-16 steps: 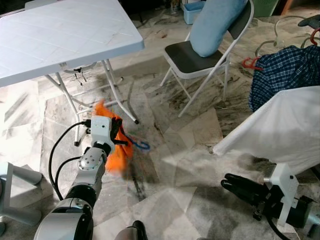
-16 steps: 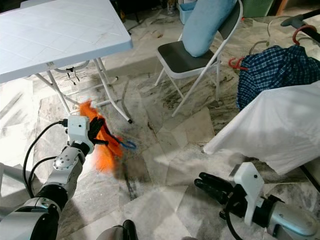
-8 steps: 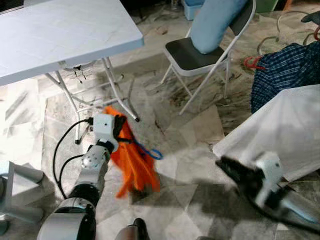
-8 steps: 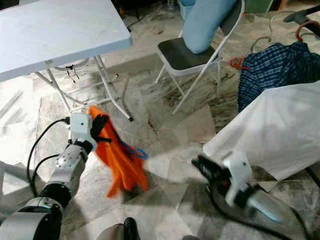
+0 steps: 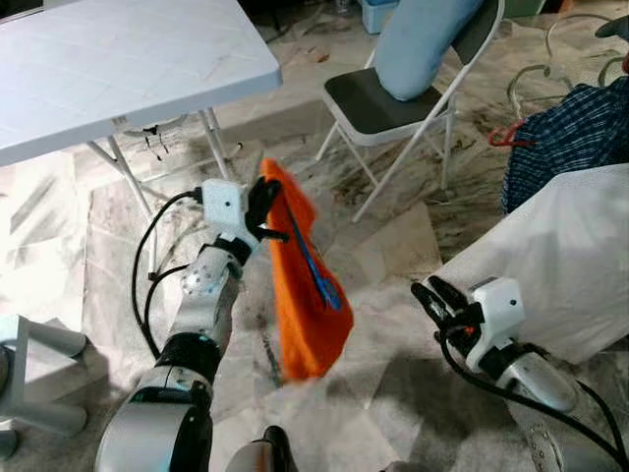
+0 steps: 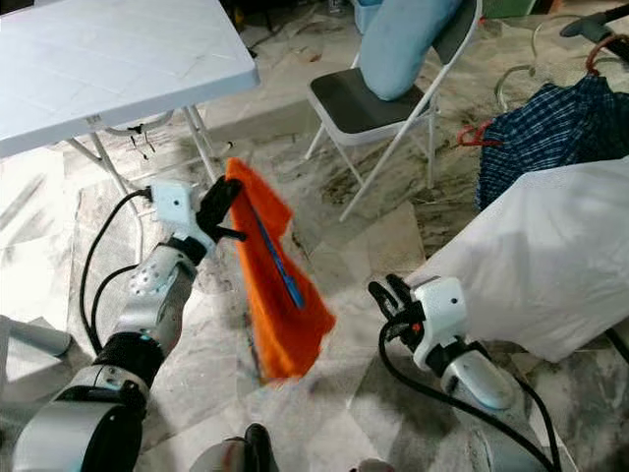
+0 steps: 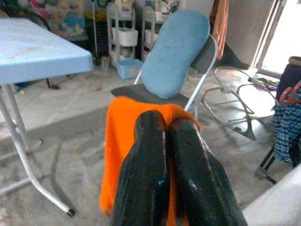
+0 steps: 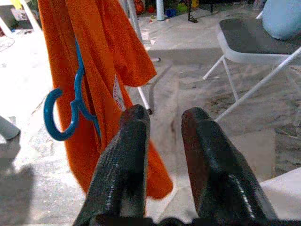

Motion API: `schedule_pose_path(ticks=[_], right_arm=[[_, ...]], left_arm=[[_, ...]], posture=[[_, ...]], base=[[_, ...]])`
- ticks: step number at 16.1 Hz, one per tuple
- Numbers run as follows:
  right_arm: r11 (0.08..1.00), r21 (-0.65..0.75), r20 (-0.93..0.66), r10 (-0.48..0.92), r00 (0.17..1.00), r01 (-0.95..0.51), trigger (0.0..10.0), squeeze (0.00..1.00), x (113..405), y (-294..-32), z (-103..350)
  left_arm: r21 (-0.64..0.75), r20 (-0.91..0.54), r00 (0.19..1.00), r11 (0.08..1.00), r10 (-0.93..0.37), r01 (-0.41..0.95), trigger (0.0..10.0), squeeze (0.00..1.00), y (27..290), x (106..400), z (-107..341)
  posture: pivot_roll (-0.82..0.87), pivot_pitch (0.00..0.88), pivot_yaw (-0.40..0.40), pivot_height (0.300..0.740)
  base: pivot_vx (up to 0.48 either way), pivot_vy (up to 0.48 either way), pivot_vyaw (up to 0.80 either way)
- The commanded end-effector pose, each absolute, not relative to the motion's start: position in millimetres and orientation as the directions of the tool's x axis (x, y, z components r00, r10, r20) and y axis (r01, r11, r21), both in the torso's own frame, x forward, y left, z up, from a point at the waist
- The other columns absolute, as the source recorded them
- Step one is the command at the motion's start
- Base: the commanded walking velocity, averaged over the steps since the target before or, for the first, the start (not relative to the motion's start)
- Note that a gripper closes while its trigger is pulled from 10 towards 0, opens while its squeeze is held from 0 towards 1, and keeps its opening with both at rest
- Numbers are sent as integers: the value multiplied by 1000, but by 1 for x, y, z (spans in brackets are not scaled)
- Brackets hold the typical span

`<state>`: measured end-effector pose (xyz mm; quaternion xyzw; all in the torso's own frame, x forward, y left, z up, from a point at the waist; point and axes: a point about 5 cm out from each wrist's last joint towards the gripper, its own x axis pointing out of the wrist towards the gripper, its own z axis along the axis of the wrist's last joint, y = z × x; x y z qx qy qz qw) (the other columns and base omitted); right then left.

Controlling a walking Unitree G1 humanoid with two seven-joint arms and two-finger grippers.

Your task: Hang hanger

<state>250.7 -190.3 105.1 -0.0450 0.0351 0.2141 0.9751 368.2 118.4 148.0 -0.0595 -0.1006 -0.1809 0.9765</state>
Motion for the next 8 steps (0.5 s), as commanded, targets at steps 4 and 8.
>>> schedule_pose_path(ticks=[4, 8], right_arm=[[934, -101, -95, 335, 938, -343, 10000, 1000, 252, -205, 95], [909, -127, -172, 375, 911, -398, 10000, 1000, 242, -193, 72]], left_arm=[[-92, 340, 875, 914, -344, 395, 0, 0, 110, 381, 196], [-103, 339, 871, 907, -355, 409, 0, 0, 100, 384, 204]], posture=[[-181, 203, 125, 740], [-187, 202, 129, 740]], base=[[0, 0, 0], [0, 0, 0]])
